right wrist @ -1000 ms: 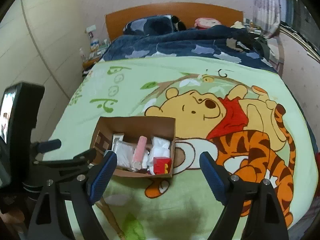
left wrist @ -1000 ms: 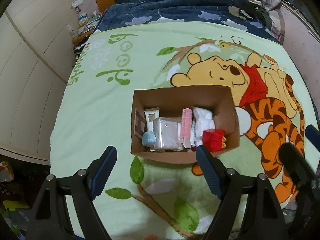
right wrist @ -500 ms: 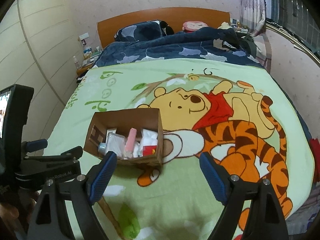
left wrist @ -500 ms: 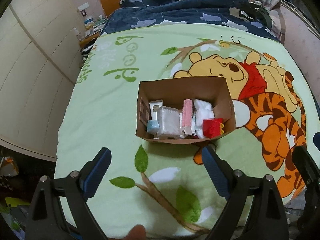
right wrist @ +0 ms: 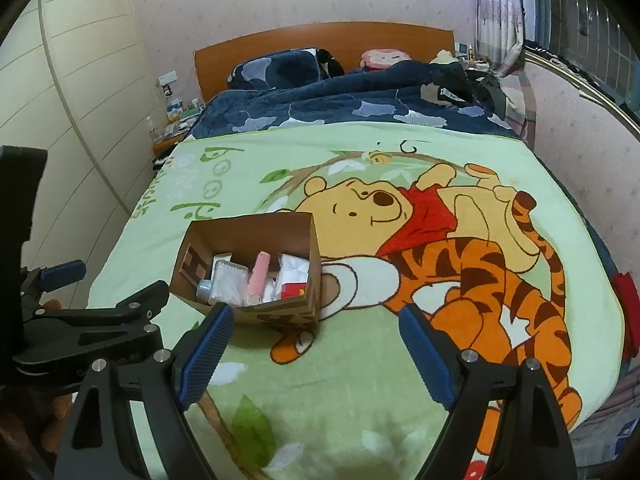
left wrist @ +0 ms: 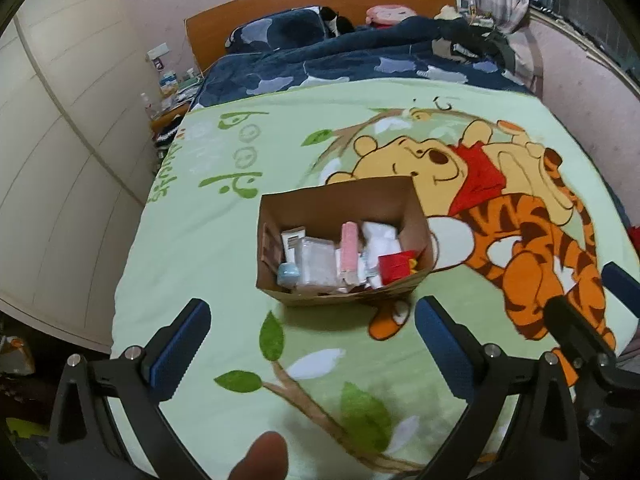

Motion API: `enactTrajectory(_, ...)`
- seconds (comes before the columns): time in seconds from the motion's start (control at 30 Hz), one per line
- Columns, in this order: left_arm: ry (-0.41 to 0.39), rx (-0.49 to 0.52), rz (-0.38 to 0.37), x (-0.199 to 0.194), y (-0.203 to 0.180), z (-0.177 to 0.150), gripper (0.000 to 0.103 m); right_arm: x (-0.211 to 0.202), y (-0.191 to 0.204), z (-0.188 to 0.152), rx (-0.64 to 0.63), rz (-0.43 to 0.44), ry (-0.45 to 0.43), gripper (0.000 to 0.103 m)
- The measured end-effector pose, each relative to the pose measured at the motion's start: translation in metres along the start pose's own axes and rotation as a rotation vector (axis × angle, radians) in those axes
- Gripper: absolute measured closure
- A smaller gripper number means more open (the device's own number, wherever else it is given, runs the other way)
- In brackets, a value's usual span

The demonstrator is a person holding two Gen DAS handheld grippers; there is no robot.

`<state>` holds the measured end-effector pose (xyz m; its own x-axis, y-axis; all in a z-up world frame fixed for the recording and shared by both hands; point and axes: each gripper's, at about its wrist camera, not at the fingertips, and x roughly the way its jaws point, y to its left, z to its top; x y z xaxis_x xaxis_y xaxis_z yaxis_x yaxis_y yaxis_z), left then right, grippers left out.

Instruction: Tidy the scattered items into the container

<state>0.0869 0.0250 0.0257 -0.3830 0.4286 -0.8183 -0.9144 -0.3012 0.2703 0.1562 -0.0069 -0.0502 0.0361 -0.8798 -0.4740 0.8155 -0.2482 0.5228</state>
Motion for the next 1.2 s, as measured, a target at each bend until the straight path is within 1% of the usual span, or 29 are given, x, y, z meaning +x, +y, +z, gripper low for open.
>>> enactTrajectory(0.03,-0.005,-0.003,0.005,-0.002,0.000,0.000,0.000,-0.001,0.000,-0.001,0.001,-0.002,-0.003,0.016)
enactTrajectory(0.1,-0.007,-0.011,-0.015,-0.005,0.000,0.000,0.000,-0.005,-0.002,-0.001,0.005,-0.004,-0.012,0.016)
enactTrajectory(0.3,0.033,-0.057,-0.052,-0.002,0.004,-0.002,0.000,-0.009,-0.001,-0.002,0.001,-0.003,-0.014,0.016)
enactTrajectory(0.43,0.057,-0.072,-0.045,0.000,0.004,-0.006,0.000,-0.010,0.000,-0.004,-0.003,0.000,-0.009,0.016)
enactTrajectory(0.47,0.061,-0.074,-0.044,0.001,0.004,-0.007,0.000,-0.010,0.001,-0.005,-0.028,0.000,-0.017,0.016)
enactTrajectory(0.7,0.096,-0.094,-0.038,0.005,0.002,-0.013,0.000,-0.009,0.002,-0.009,-0.031,0.005,-0.005,0.016)
enactTrajectory(0.9,0.131,-0.104,-0.056,0.010,0.000,-0.017,0.000,-0.007,0.003,-0.012,-0.036,0.007,0.007,0.016)
enactTrajectory(1.03,0.139,-0.114,-0.052,0.011,-0.002,-0.018,0.000,-0.007,0.001,-0.012,-0.032,0.005,0.009,0.016)
enactTrajectory(1.2,0.146,-0.118,-0.064,0.012,-0.004,-0.018,0.000,-0.007,0.000,-0.014,-0.035,-0.002,0.013,0.016)
